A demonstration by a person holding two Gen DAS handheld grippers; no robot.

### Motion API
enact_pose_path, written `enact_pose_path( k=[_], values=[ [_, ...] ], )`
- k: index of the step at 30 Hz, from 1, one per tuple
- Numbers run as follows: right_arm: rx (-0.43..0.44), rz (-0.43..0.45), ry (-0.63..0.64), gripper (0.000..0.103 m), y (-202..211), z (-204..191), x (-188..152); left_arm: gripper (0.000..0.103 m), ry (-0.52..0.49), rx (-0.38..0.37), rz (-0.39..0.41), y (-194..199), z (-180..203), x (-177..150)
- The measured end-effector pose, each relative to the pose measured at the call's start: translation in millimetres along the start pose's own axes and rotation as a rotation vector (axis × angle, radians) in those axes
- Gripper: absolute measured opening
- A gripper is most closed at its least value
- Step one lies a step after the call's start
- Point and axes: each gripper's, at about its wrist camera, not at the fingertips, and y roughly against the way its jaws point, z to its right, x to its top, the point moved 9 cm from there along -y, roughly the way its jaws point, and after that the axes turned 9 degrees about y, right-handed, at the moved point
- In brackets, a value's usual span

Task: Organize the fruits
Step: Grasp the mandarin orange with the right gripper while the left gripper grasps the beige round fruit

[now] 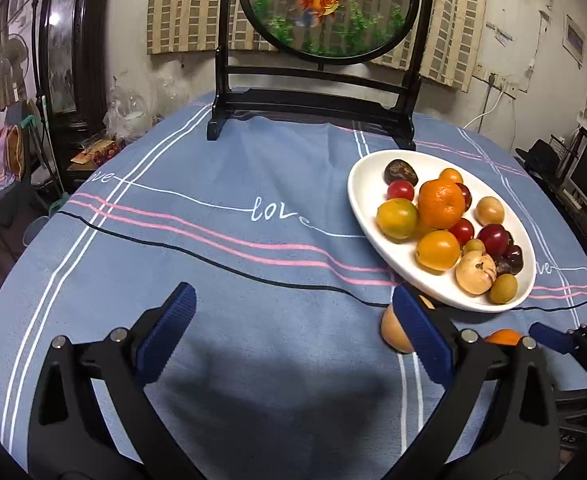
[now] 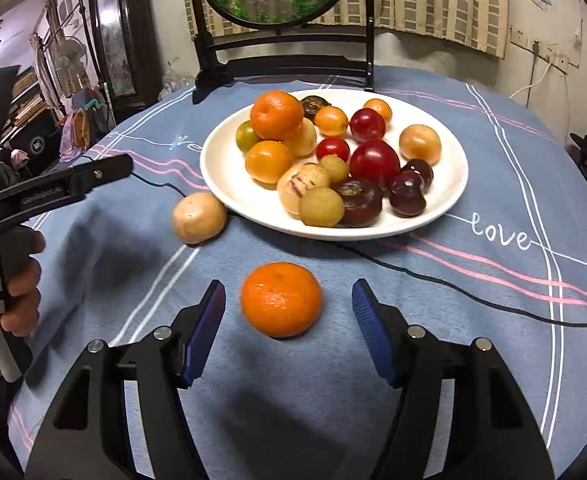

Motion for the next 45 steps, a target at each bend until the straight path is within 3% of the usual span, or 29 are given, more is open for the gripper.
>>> enact_pose_path(
  k=[4,21,45],
  values=[
    [0.015,-0.014,0.007,0.066,-4.6,-5.7,-0.4,0.100,0.030,-0.067,-0.059,-4.8,3.5,-4.8],
    [-0.025,-0.012,0.041,0.066,-10.1,-8.8,-4.3,0.100,0.014,-0.067,-0.067,-3.7,9.7,-10.8],
    [-0.038,-0.018,0.038,0.047,-12.6,-7.7,-4.2,0.100,-0.006,-0.041,-0.071,-8.7,7.6,-12.7]
  ],
)
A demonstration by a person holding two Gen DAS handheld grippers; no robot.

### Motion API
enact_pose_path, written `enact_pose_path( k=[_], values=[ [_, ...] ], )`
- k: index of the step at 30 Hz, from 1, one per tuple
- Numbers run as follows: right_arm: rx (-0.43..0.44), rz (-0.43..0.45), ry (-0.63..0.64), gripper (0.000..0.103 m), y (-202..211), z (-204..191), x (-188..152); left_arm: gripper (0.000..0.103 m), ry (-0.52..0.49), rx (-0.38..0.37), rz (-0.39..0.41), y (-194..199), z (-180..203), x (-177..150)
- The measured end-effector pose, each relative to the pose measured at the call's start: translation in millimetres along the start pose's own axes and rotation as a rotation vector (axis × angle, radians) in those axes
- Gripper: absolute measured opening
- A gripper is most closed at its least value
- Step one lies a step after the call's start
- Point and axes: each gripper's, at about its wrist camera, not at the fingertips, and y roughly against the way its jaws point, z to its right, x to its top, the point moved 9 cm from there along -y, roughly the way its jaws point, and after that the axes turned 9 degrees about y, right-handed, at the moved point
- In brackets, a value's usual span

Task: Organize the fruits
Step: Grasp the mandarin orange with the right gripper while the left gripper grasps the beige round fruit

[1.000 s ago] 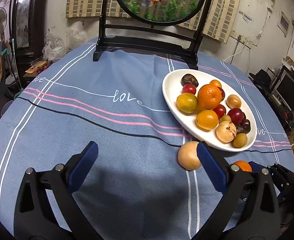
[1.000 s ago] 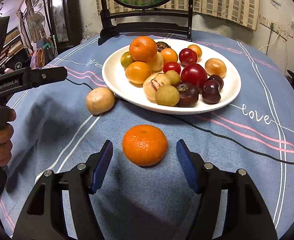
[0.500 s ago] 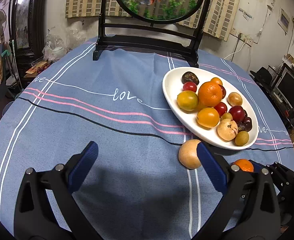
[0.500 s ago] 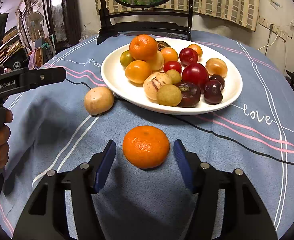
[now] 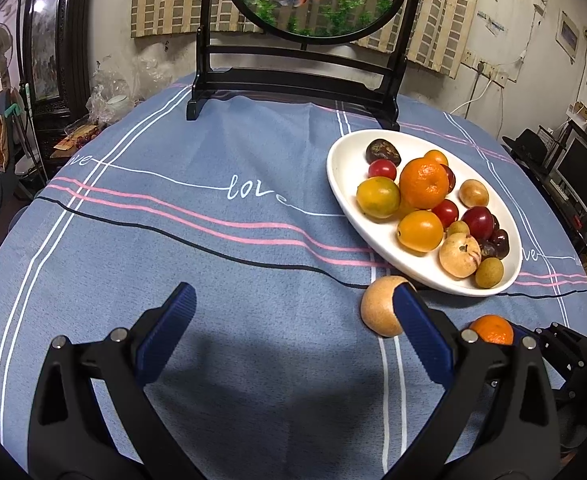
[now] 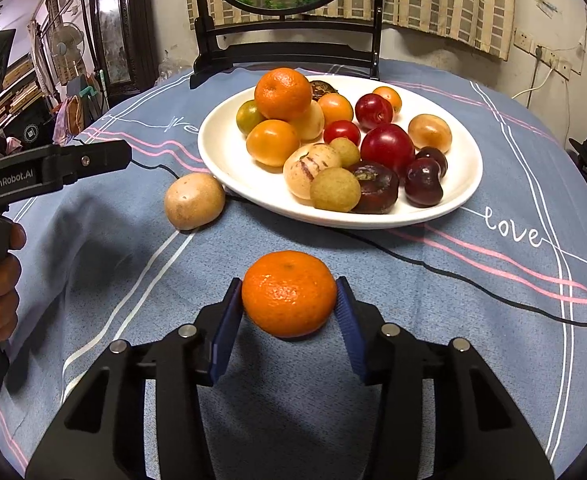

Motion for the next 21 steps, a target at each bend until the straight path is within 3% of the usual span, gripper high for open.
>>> enact_pose_path(
  k=[7,15,20,21],
  values=[
    [0.032,0.049,-0.046,0.046,18.3,4.8,5.9,0.100,-0.031,-0.012,-0.025,-4.9,6.5,-4.9],
    [0.022,0.124,-0.148,0.046,50.8,24.3,12.4,0.099,-0.241,-0.022,-0.022,-12.1,39.8,-27.4],
    [0.001,0.172,-0.180,0.046,69.3,33.1,14.2,0.089,-0.362,-0.047,-0.027,-19.7,60.6,-40.6],
    [0.001,0.174,-0.186,0.046,71.1,33.9,14.3,0.084,-0.370,-0.053,-0.035,-22.1,62.8,-41.4]
  ],
)
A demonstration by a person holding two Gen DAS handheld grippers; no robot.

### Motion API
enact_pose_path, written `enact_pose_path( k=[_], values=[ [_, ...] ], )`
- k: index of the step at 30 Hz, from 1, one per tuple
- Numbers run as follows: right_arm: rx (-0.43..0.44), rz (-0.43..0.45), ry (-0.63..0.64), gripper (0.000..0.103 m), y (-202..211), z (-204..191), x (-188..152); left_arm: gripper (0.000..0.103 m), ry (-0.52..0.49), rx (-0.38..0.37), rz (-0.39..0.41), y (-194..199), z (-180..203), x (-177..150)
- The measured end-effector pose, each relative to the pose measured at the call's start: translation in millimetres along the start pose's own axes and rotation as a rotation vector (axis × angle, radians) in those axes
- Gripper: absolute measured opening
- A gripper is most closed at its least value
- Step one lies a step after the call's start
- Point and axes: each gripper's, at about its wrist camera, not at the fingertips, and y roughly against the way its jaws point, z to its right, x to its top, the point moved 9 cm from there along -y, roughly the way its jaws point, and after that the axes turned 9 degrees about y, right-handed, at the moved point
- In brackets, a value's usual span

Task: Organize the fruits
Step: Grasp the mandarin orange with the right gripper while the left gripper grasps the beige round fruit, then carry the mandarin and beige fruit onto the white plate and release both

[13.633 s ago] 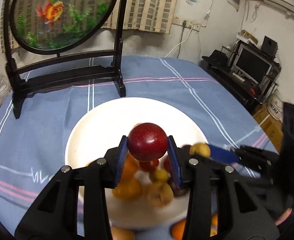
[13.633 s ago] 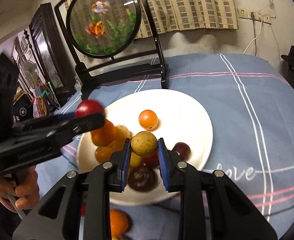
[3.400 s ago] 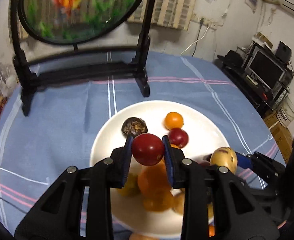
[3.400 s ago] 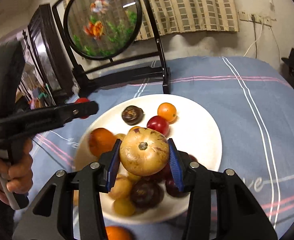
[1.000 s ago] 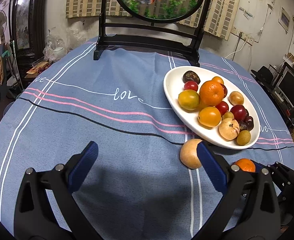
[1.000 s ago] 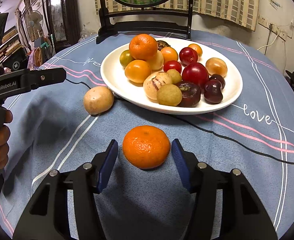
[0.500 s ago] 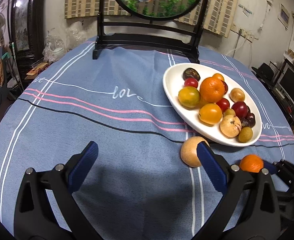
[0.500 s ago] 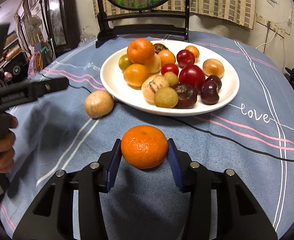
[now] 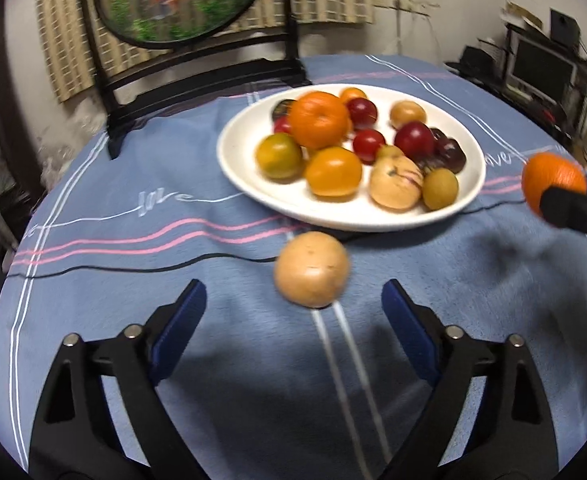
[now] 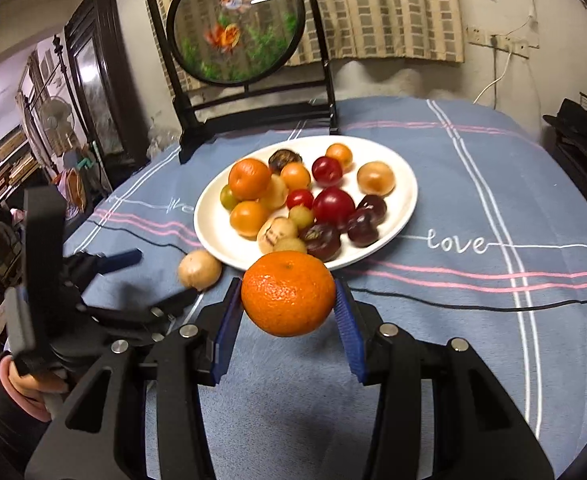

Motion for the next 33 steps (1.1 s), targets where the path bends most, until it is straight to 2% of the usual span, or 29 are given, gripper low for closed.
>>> enact_pose_path(
  k=[4,10,17,19,21,33],
  values=[
    [0.009,-0.006,-0.019,0.046,1.3,2.5,-0.1,0.068,0.029,-0.051,-0.043,-14.3,2.8,2.0],
    [0.019,-0.009,-0.024,0.046,3.0,1.0,-0.8,0.059,0.059,-0.064,-0.081,-28.1,0.9,3.6],
    [0.017,-0.012,-0.032,0.046,2.5,2.4,-1.0,0.057,0.064,-0.053,-0.090,-34.2,3.2,6.1],
    [0.016,-0.018,-0.036,0.046,1.0,3.4,-1.9,0.048,0.059,-0.059,-0.088,-32.9,5.2,5.7],
    [0.018,-0.024,-0.039,0.046,-0.3,3.8,-2.7,0.045,0.057,-0.052,-0.085,-31.8,5.5,5.3],
    [0.018,-0.067,-0.043,0.046,-12.8,5.2,-11.0,0.044,0.079,-0.022,-0.073,-17.4,6.3,-5.9]
  ],
)
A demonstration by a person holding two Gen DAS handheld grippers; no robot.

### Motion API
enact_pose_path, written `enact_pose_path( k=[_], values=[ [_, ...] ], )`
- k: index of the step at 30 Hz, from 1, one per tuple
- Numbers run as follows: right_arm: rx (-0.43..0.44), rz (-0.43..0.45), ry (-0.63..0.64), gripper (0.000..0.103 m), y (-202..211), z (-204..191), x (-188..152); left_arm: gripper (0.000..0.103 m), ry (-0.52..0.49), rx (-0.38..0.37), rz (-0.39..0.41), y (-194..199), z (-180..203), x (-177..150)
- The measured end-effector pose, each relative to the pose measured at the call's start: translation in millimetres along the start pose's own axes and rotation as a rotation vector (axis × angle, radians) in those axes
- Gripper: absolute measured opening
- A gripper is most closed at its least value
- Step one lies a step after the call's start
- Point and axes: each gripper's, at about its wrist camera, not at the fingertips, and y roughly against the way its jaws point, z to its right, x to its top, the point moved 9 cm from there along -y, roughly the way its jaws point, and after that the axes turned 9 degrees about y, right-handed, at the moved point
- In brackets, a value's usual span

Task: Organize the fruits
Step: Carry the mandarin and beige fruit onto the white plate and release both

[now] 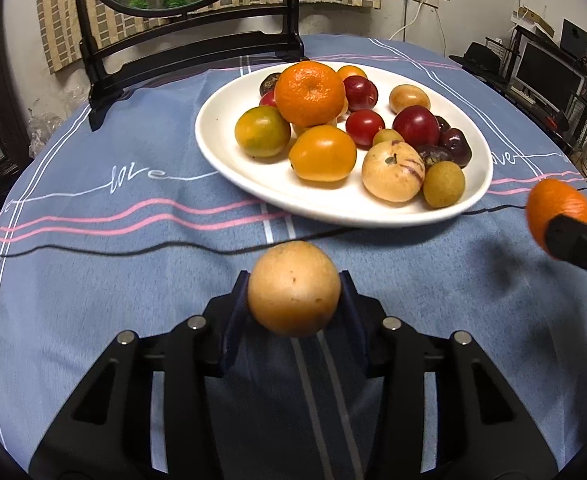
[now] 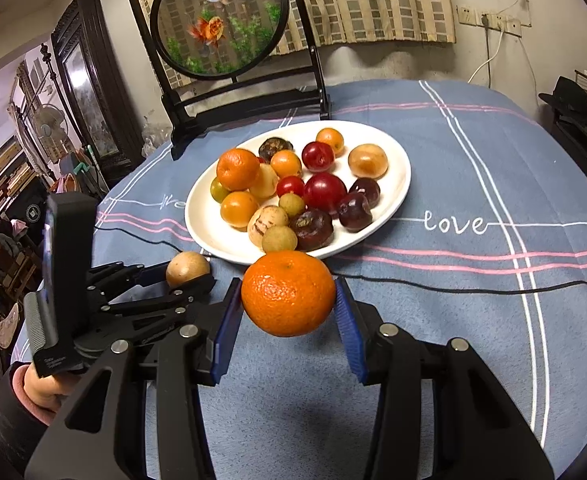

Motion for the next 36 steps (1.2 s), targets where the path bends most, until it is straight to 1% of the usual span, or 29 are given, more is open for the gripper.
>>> enact_pose_path(
  k=[4,9,13,16,19,21,24,26,29,31,33,36],
  values=[
    [-0.002,-0.015,0.025,0.046,-4.5,-5.7,-5.0,0.044,0.021,0.009,0.022,17.3,-0.4,-10.5],
    [0.007,-0.011,0.058,0.046,-0.6,-23.7,-15.7,0.044,0.073,-0.038,0.031,41.3,-0.8,-30.7],
    [0.021,0.025,0.063,0.046,13.3,-35.9,-22.4,0.044,0.091,-0.040,0.075,63.9,-1.1,-38.4],
    [0.050,0.054,0.048,0.046,24.7,-43.4,-27.2,0.044,0.097,-0.058,0.097,79.4,2.3,-41.5],
    [0.061,0.086,0.037,0.046,37.7,-47.6,-25.1,0.044,0.091,-0.065,0.109,91.8,5.0,-40.0],
    [0.072,0.106,0.038,0.046,46.9,-51.1,-19.9,0.044,0.083,-0.083,0.134,107.8,7.6,-31.3],
    [0.094,0.139,0.034,0.046,63.7,-51.9,-0.4,0.044,0.073,-0.109,0.181,131.1,10.7,-9.8],
    [0.109,0.172,0.025,0.046,76.3,-47.6,19.9,0.044,0.067,-0.149,0.212,151.4,14.5,13.7],
    [0.095,0.227,0.031,0.046,92.3,-38.2,53.3,0.044,0.061,-0.188,0.235,168.9,19.3,48.2],
    [0.087,0.255,0.023,0.046,96.4,-26.7,76.8,0.044,0.052,-0.189,0.250,172.7,22.7,70.0],
    [0.069,0.272,0.009,0.046,95.6,-13.0,97.0,0.044,0.036,-0.169,0.272,172.4,25.6,93.0],
    [0.050,0.285,-0.001,0.046,88.3,2.8,117.3,0.044,0.019,-0.131,0.289,155.6,28.7,124.6]
  ],
)
